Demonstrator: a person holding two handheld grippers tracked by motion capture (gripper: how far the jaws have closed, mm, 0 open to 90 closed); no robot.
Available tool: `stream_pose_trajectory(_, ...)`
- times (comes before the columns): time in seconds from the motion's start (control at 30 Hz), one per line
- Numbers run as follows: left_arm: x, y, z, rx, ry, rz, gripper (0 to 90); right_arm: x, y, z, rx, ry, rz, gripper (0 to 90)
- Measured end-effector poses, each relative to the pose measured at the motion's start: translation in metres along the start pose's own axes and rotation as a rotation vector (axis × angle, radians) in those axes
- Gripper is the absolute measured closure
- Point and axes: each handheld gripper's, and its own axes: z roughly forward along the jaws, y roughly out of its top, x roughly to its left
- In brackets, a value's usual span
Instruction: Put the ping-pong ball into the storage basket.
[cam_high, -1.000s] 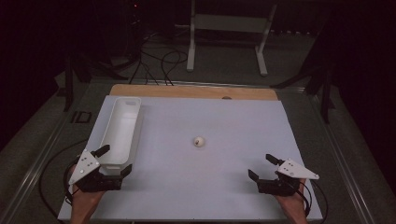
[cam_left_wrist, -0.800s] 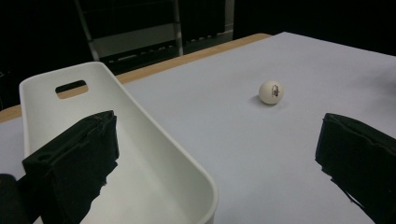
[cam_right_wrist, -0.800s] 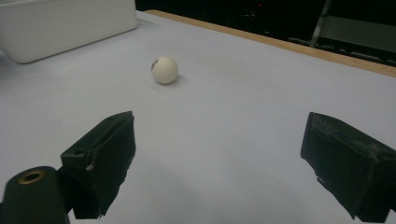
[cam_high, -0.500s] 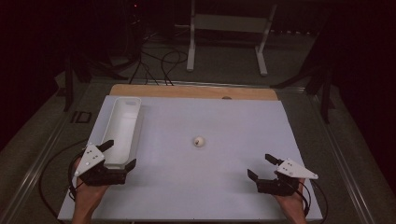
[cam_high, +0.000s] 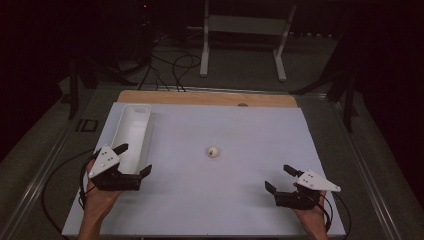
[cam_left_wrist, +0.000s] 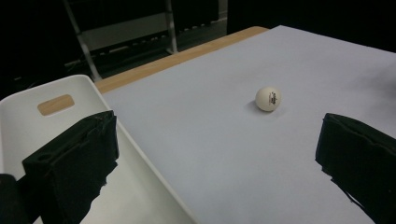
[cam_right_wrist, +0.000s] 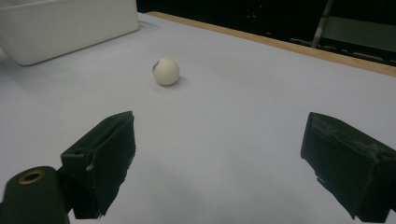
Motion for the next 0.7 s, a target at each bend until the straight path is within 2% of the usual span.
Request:
stream_pose_trajectory(0.27, 0.001, 0.011, 0.011, 0.02, -0.013, -0.009, 0.1, 0.0, 0.0, 0.0, 0.0, 0.004, 0.003, 9.9)
stream_pose_trajectory(0.7, 0.003, 0.022, 0.025, 0.025, -0.032, -0.021, 0.0, -0.001, -0.002, 0.001, 0.0, 0.002, 0.009, 9.9)
